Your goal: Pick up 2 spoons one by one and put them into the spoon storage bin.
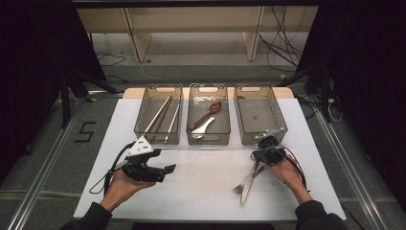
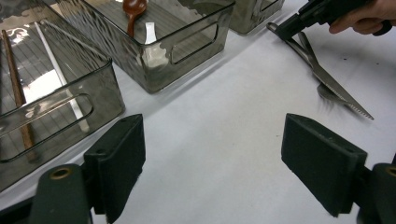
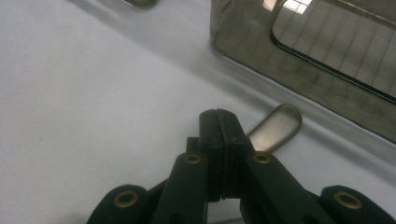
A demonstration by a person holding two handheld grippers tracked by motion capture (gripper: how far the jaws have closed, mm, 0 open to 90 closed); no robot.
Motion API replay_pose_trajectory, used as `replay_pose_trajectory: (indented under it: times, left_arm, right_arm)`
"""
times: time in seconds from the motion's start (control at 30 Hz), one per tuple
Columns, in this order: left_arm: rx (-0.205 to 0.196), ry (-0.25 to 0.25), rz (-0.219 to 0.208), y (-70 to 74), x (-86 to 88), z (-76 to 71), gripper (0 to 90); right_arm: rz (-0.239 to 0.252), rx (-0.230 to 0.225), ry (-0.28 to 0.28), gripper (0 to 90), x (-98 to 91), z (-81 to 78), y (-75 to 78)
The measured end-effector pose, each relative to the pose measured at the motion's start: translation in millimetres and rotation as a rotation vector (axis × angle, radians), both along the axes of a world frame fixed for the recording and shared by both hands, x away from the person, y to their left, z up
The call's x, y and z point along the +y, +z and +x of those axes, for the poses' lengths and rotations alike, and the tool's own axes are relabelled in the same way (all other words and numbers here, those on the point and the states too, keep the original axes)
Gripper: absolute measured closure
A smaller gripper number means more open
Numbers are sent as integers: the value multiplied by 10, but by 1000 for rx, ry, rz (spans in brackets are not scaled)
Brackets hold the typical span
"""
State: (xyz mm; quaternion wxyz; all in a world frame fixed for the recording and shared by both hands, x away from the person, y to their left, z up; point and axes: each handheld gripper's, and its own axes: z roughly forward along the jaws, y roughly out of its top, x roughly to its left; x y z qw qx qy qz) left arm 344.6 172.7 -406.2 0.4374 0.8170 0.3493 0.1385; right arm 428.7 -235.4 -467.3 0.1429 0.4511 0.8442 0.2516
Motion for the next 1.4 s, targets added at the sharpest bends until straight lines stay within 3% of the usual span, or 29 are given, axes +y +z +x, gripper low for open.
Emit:
replay_pose_trajectory:
  times: [0.2,0.27,0.53,0.93,1.17,1.4]
  left_arm:
    - [-4,-11,7,-8,-14,-3,210]
    - [-2,-11,7,-11,-13,-5,211]
    - [-10,-12,4,-8,-10,-14,211]
    - [-2,-19,3,-12,-39,-21,211]
    - [-1,-20,7,-18,-38,-21,212]
    - [2,-26,7,-22,-59,-28,211]
  right_arm:
    - [-44,4,33,900,72,16,-27]
    - [-29,13,22,900,52,18,-27]
    - [-43,59,-30,900,-82,-29,8]
    - [-36,143,-95,900,-315,-256,49]
    - [-45,173,-96,900,-371,-357,63]
    - [-48,206,-98,900,-427,-577,81]
